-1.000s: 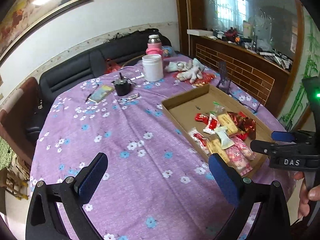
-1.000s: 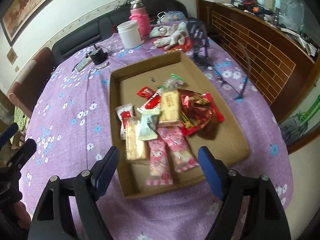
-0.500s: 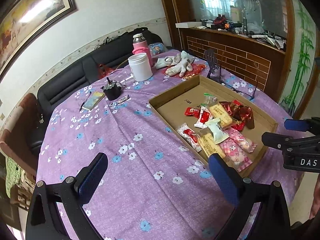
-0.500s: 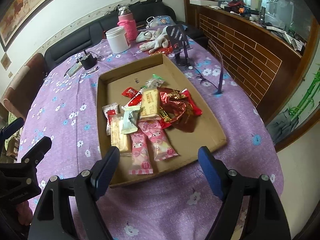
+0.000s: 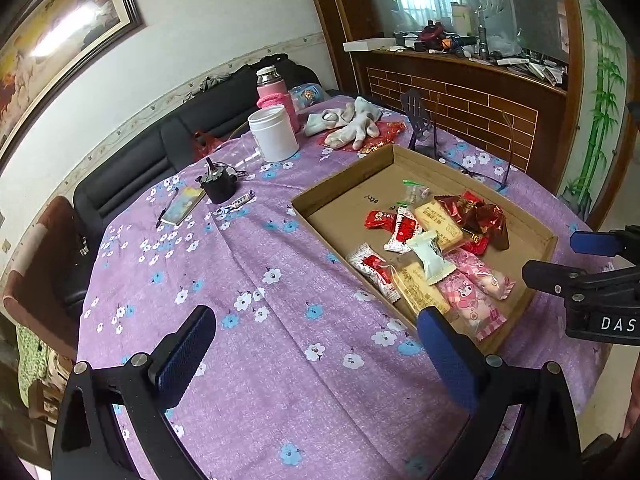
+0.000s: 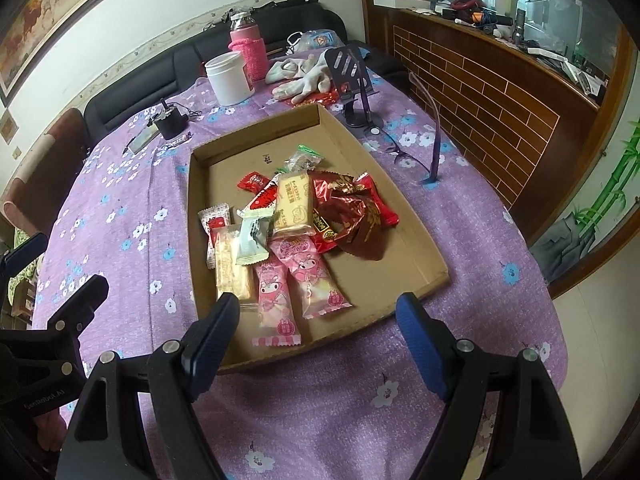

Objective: Organize snacks

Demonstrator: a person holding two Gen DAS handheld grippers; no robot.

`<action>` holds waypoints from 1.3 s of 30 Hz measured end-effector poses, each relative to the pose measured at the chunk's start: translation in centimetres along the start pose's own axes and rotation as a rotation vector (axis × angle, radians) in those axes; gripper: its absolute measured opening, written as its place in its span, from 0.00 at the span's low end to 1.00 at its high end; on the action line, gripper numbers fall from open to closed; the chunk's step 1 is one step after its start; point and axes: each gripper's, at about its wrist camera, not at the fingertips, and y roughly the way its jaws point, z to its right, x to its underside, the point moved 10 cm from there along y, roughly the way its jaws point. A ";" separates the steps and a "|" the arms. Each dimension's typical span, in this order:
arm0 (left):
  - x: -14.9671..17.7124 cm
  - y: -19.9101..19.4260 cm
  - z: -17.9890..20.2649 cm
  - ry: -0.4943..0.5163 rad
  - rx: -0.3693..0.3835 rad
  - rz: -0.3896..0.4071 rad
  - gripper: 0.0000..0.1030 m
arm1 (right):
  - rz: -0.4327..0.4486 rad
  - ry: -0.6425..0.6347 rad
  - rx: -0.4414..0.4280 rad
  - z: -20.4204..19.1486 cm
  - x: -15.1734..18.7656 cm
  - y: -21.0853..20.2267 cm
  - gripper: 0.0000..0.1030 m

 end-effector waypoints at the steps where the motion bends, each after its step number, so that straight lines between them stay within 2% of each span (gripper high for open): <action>1: 0.0 0.1 0.0 0.000 0.002 -0.002 0.99 | -0.001 0.000 0.000 0.0 0.0 0.1 0.77; 13: 0.2 0.9 0.6 0.014 0.023 -0.025 0.99 | -0.010 0.012 0.016 0.5 0.2 0.7 0.77; 24: 0.3 1.5 1.8 0.027 0.075 -0.040 0.99 | -0.022 0.030 0.038 1.1 0.7 0.8 0.77; 39: 0.3 1.6 3.0 -0.024 0.218 -0.081 0.99 | -0.019 0.051 0.063 1.9 0.9 0.5 0.77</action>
